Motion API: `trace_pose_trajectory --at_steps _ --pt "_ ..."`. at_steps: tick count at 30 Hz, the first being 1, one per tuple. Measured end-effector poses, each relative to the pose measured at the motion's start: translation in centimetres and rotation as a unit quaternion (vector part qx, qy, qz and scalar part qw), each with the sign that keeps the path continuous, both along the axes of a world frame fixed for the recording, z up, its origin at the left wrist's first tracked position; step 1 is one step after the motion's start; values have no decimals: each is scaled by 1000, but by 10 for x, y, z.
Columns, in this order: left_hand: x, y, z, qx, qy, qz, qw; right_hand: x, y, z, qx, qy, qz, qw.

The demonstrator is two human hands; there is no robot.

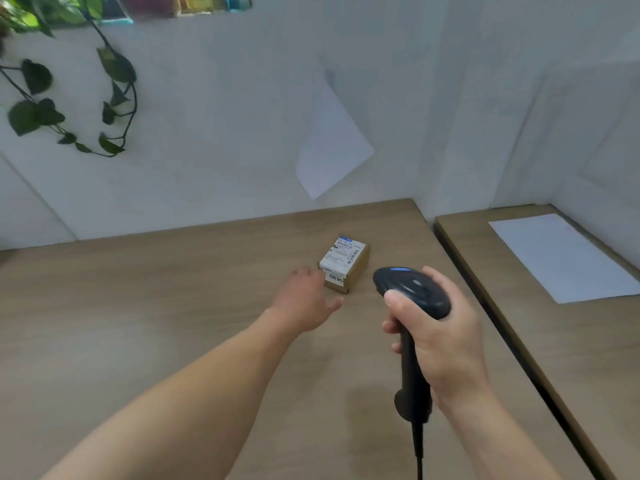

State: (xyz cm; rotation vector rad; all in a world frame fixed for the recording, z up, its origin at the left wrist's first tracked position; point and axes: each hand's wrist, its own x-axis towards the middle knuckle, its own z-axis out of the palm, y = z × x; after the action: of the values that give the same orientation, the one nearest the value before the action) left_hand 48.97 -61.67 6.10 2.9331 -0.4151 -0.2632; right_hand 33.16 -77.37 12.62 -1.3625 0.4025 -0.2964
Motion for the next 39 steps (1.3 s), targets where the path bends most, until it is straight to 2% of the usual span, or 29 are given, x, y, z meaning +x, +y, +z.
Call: trace_pose_trajectory --at_steps 6,12,17,20,24,29,39 --pt "71 -51 -41 -21 5 43 999 31 -35 -46 -1 35 22 999" --pt "123 -80 -83 -12 19 67 998 38 -55 -85 2 71 -7 997" --pt "135 -87 -104 -1 -12 78 997 29 -68 -103 1 98 -15 995" --pt "122 -83 -104 7 6 81 997 22 -68 -101 6 98 -16 995" --pt "68 -55 -103 20 16 71 997 6 -55 -85 18 78 4 997" --pt "-41 5 -100 -15 40 78 996 -24 -18 -51 14 25 50 998" --pt "-325 202 -94 -11 52 129 990 -163 135 10 -23 -2 146 989"
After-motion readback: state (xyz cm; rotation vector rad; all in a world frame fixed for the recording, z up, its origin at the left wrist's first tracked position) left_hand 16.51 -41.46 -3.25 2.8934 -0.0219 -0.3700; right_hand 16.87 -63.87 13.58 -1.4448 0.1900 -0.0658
